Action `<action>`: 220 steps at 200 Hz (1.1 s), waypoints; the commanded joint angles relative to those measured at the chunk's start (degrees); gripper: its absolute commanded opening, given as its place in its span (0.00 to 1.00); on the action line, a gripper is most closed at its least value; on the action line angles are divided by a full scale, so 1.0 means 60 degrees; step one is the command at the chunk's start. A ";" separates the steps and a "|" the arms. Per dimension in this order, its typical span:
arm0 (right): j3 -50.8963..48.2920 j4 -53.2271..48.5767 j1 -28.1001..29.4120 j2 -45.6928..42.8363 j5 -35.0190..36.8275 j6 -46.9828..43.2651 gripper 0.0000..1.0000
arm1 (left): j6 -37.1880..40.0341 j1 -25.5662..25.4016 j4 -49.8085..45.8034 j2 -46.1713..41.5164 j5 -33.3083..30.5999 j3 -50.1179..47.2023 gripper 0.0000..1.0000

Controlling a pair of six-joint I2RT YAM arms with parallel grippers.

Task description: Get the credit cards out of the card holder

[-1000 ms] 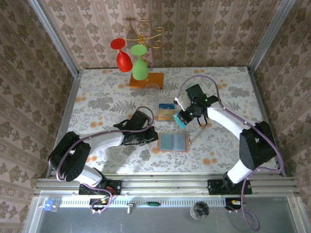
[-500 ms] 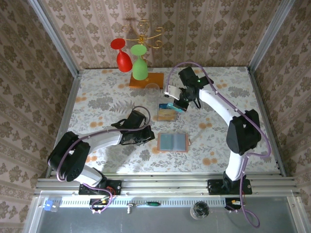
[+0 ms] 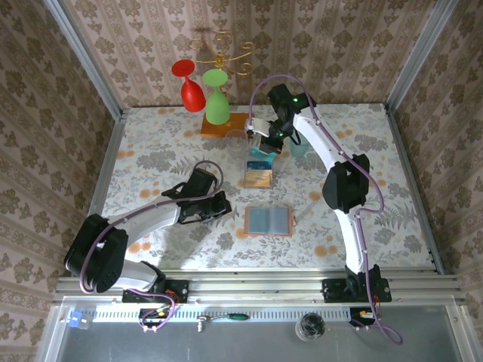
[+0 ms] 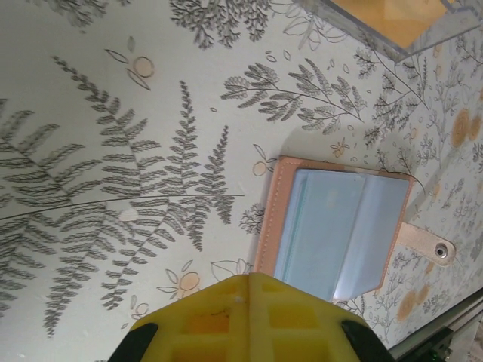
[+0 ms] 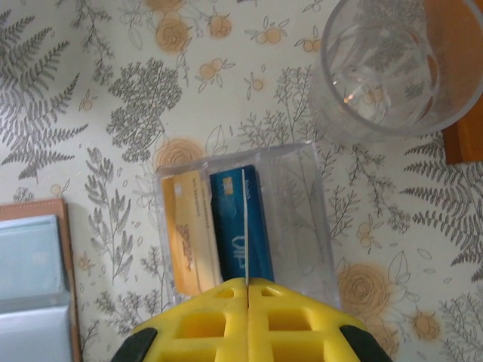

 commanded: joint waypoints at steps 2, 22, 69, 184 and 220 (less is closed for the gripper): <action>0.1062 -0.0993 -0.0080 0.0637 -0.0503 -0.0174 0.00 | 0.0344 0.0198 -0.0662 -0.0199 -0.0043 -0.0075 0.03; 0.1333 -0.0771 -0.0123 0.0939 -0.0563 -0.0124 0.00 | 0.0386 0.0257 -0.0813 -0.0256 0.0011 -0.0019 0.03; 0.1378 0.0043 -0.0265 0.1257 -0.0464 0.0037 0.00 | 0.0470 0.0330 -0.1373 -0.0428 -0.0047 0.0011 0.03; 0.1503 0.0265 -0.0375 0.1225 -0.1070 0.0040 0.00 | 0.0171 0.0345 -0.1170 -0.0531 -0.0105 -0.0332 0.03; 0.1485 0.0517 -0.0576 0.0921 -0.1780 0.0391 0.00 | 0.0172 0.0347 -0.1108 -0.0423 -0.0069 -0.0332 0.03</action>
